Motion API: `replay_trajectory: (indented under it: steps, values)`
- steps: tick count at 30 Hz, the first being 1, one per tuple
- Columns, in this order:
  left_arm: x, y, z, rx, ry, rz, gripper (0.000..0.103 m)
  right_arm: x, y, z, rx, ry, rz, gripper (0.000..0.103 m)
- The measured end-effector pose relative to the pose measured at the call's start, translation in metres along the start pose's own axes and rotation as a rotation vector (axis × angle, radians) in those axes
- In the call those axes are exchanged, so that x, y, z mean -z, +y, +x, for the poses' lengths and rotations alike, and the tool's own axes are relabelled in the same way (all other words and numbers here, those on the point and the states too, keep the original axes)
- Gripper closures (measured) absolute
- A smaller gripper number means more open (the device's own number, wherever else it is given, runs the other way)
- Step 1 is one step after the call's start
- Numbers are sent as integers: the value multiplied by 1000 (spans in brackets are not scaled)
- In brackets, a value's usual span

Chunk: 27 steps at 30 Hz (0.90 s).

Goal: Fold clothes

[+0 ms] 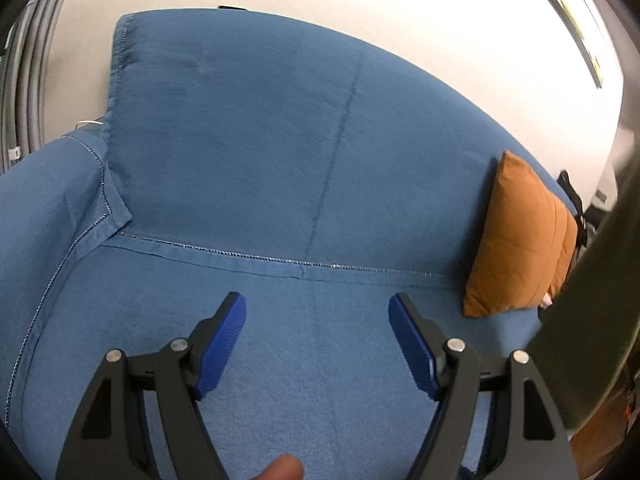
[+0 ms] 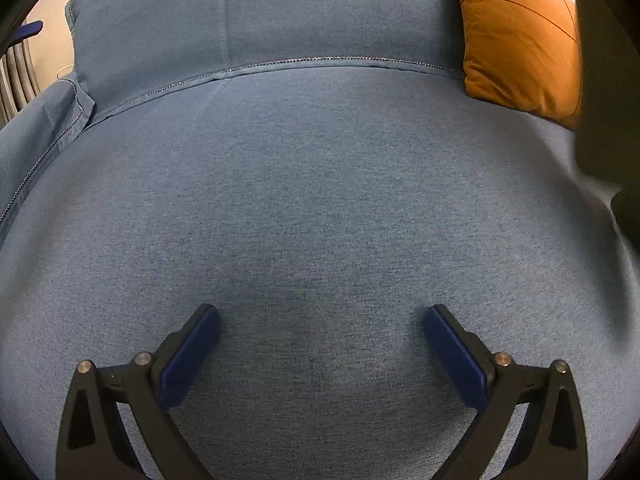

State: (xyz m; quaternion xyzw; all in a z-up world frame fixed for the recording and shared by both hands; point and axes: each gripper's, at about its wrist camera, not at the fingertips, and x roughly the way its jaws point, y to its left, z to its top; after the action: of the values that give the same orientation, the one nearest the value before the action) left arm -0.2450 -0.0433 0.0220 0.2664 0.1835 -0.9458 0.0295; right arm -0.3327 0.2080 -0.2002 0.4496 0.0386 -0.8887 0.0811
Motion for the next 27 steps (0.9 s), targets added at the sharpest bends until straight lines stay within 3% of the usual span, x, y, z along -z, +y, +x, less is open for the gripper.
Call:
replay_trajectory:
  steps: [5, 9, 17, 27]
  values:
    - [-13, 22, -4, -4, -19, -68, 29, 2, 1, -1, 1, 1, 0, 0]
    - [-31, 66, -12, -51, -42, -179, 29, 3, 1, -2, 1, 2, 0, 0]
    - [-58, 169, -42, -223, -125, -440, 29, 2, 2, -1, 1, 2, -1, 0]
    - [-67, 210, -48, -271, -132, -501, 29, 2, 5, -3, 1, 2, -1, 0]
